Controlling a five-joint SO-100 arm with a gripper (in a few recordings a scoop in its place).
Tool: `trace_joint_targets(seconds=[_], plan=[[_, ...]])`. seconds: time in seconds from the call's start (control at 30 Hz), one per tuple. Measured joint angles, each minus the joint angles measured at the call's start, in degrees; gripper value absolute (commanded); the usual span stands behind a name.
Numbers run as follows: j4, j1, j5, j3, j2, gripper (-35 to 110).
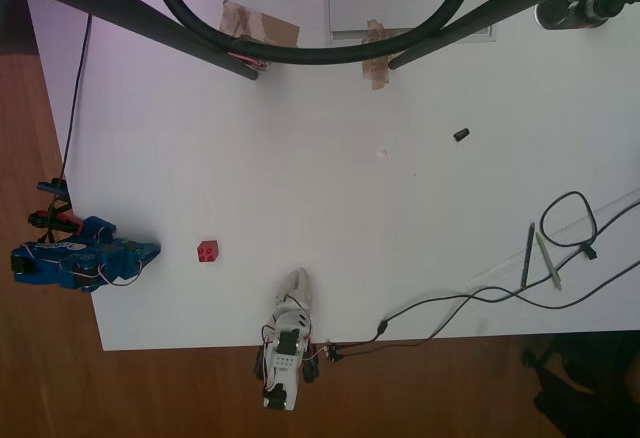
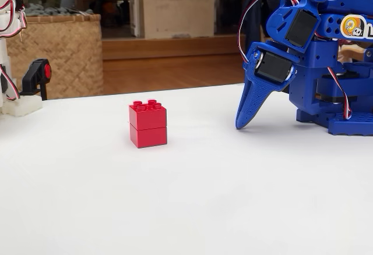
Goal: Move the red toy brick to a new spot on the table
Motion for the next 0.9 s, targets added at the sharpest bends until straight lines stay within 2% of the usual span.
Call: trace_joint_targets(seconds=[0.9], plan=[[0.00, 0.00, 0.00, 0.00, 0.00, 0]])
